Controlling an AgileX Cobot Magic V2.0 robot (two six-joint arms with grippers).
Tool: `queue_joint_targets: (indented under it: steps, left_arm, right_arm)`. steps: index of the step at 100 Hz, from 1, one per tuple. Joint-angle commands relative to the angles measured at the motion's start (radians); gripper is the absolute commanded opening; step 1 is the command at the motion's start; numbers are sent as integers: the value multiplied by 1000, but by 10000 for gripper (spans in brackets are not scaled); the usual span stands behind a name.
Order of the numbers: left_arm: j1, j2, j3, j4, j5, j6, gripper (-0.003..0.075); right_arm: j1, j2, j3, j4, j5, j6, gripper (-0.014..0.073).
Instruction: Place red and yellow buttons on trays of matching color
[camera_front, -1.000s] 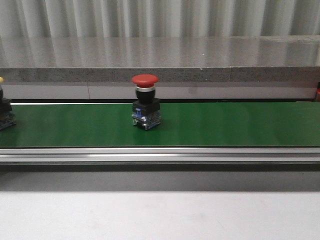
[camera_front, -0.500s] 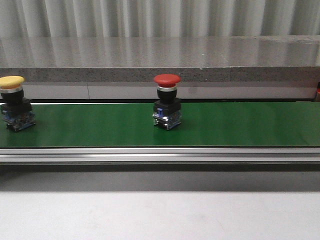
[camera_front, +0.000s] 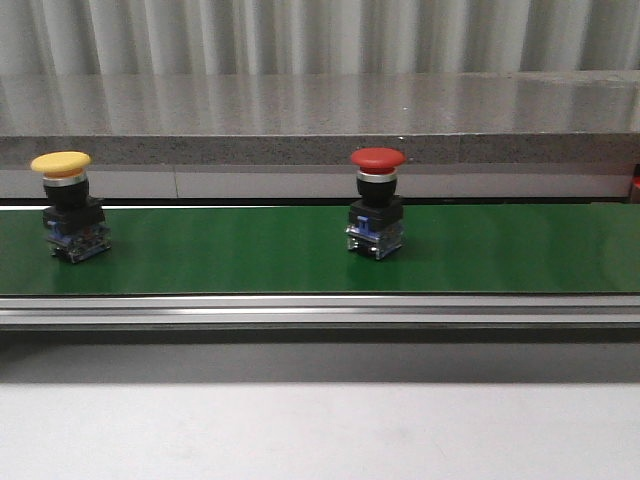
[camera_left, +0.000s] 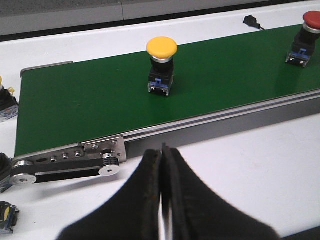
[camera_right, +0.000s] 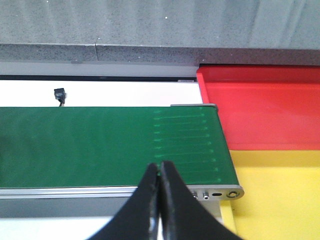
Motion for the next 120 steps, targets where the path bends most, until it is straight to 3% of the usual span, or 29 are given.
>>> queue_joint_targets:
  steps: [1,33,41,50,67,74,96,120]
  left_arm:
    - [-8,9,-25,-25,-63,2,-20]
    - [-8,9,-25,-25,-63,2,-20]
    - [-8,9,-25,-25,-63,2,-20]
    - [-8,9,-25,-25,-63,2,-20]
    - [-8,9,-25,-25,-63,2,-20]
    - [-8,9,-25,-25,-63,2,-20]
    - [-8,9,-25,-25,-63,2,-20]
    - [-8,9,-25,-25,-63,2,-20]
  right_arm:
    - [-3,101,-113,16,-11,-1,-67]
    - [1,408,-373,60,177,-38,-62]
    - [1,476,-429,102,209,-46,-23]
    - [1,544,-488,158,253,-91,97]
    - [1,657,-585,278,340,-195,433]
    - [1,705,-622,316,376,-229,513]
    - [5,854,-715,382,440,-311,521]
    - [95,1024,-798,359,451,-360,521]
